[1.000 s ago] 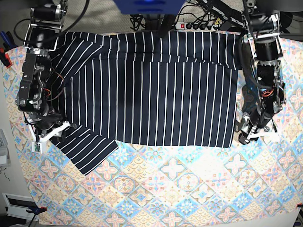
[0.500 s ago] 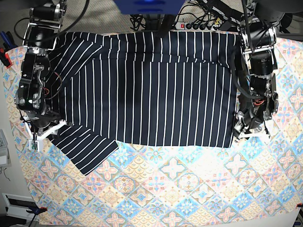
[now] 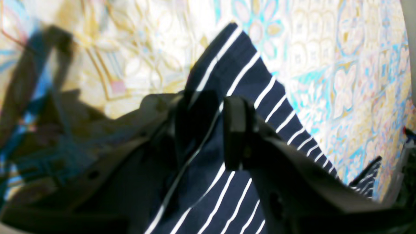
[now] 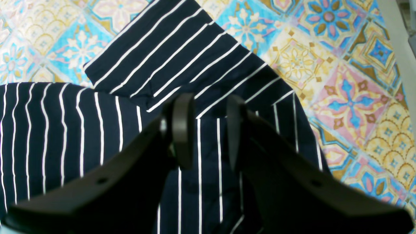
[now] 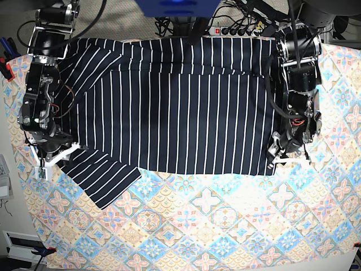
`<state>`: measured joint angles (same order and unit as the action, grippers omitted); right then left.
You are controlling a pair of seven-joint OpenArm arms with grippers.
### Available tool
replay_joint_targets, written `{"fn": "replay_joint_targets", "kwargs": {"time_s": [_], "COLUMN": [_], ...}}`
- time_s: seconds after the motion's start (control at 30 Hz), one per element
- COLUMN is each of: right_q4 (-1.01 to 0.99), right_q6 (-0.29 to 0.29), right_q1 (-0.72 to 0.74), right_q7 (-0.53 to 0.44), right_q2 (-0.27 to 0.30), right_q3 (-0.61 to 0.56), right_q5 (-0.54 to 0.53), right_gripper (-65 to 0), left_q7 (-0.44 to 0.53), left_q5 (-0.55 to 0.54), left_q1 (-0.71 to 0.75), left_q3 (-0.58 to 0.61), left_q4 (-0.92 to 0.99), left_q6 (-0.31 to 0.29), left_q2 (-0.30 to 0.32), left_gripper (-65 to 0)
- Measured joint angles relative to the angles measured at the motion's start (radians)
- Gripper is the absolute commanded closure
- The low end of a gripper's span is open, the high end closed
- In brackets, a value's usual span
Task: Fold the T-shirt properly
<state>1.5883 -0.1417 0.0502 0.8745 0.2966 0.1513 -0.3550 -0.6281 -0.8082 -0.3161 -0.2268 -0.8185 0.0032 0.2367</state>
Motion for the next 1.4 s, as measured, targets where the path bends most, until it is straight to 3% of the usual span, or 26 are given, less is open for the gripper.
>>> {"fn": "replay_joint_targets", "kwargs": {"time_s": [0.4, 0.6, 1.0, 1.2, 1.4], "right_q4": [0.040, 0.040, 0.033, -0.034, -0.176], "right_q6": [0.000, 0.000, -0.001, 0.003, -0.004], "right_q1": [-0.001, -0.001, 0.002, 0.025, 0.127], "right_q7": [0.000, 0.000, 0.001, 0.006, -0.008], "right_q2": [0.000, 0.000, 0.006, 0.037, 0.039], "right_q3": [0.000, 0.000, 0.000, -0.005, -0.006], "right_q5": [0.000, 0.000, 0.004, 0.036, 0.034], "right_gripper": [-16.9, -16.9, -16.9, -17.4, -30.9], "left_q7": [0.001, 0.003, -0.059, -0.103, -0.087], "left_q5": [-0.001, -0.003, -0.006, 0.001, -0.003], "left_q1": [0.011, 0.029, 0.032, 0.162, 0.197], "left_q3": [-0.003, -0.003, -0.008, -0.003, -0.005], "left_q4": [-0.002, -0.004, -0.023, -0.267, -0.326], "left_q6": [-0.003, -0.003, -0.007, 0.004, 0.000], "left_q2": [-0.004, -0.010, -0.013, -0.024, -0.023], "left_gripper": [-18.3, 0.0, 0.0, 0.0, 0.0]}}
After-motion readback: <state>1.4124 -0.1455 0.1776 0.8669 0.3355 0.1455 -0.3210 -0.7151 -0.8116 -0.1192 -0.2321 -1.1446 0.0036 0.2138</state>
